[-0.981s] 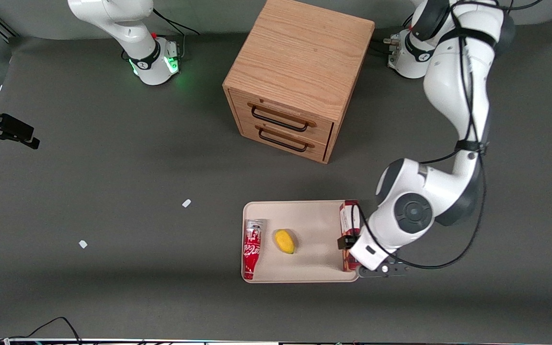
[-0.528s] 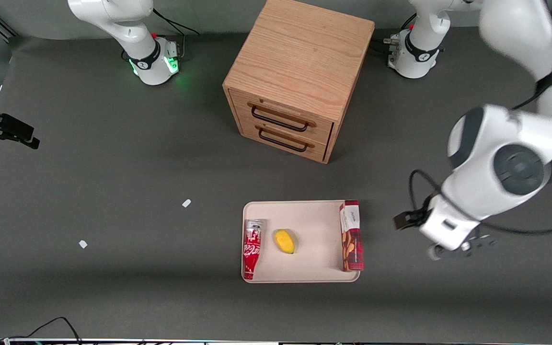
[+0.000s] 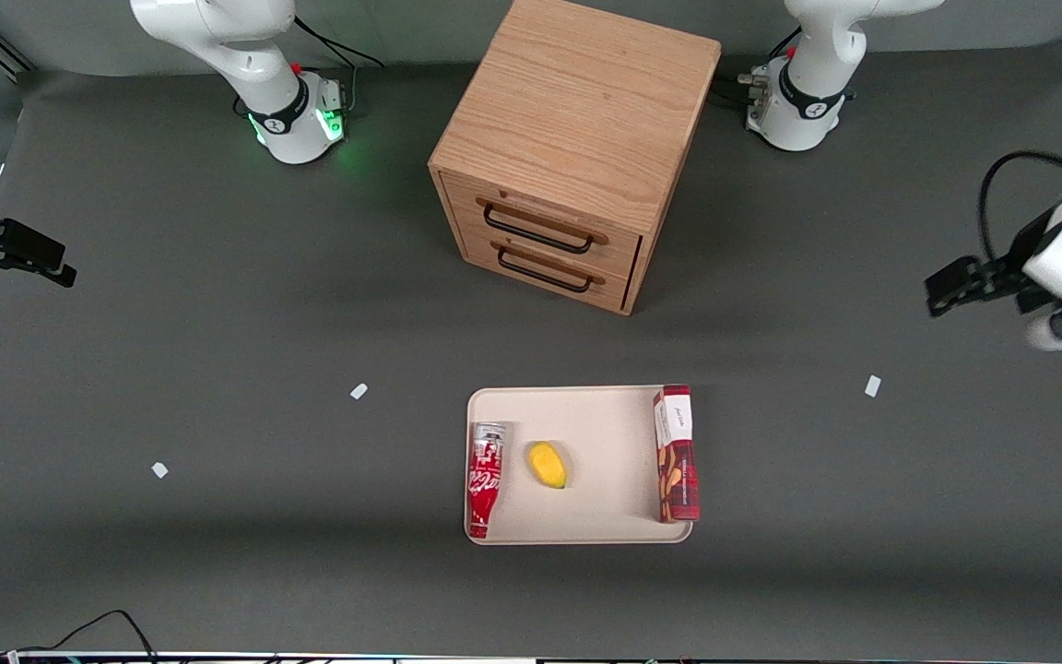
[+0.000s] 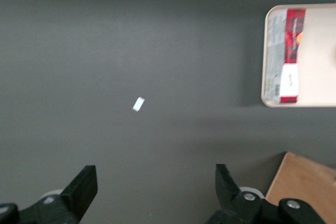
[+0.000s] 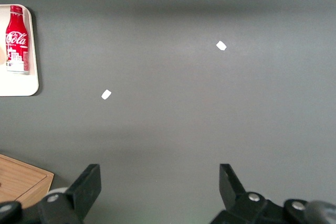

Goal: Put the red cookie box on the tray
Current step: 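Open the left gripper and withdraw it away from the tray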

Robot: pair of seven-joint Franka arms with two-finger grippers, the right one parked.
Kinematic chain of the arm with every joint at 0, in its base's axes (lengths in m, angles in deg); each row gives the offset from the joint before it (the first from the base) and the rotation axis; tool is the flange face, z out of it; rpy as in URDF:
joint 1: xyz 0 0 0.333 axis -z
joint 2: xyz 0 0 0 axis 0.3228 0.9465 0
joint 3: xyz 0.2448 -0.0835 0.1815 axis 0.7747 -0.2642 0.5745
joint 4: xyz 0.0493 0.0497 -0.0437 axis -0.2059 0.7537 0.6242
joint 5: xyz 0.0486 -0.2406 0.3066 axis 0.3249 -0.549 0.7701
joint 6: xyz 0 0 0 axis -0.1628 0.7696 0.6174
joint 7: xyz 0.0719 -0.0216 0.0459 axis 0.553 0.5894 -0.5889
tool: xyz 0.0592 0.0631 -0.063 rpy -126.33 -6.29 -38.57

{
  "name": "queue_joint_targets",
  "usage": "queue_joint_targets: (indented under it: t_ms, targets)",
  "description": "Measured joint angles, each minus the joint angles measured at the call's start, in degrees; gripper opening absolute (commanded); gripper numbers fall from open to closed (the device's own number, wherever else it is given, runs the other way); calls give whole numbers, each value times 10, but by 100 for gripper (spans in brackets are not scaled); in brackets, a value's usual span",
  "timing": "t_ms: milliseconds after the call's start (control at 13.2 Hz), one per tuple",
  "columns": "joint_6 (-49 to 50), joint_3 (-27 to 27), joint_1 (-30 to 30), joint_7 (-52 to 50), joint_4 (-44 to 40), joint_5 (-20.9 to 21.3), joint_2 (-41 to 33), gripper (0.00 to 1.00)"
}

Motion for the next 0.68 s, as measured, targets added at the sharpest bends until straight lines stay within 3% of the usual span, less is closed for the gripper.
queue_joint_targets:
  t_ms: [377,679]
  targets:
    - [6,20,-20,66,63,-7,-75,100]
    - [13,20,-23,83,72,-32,-83,100]
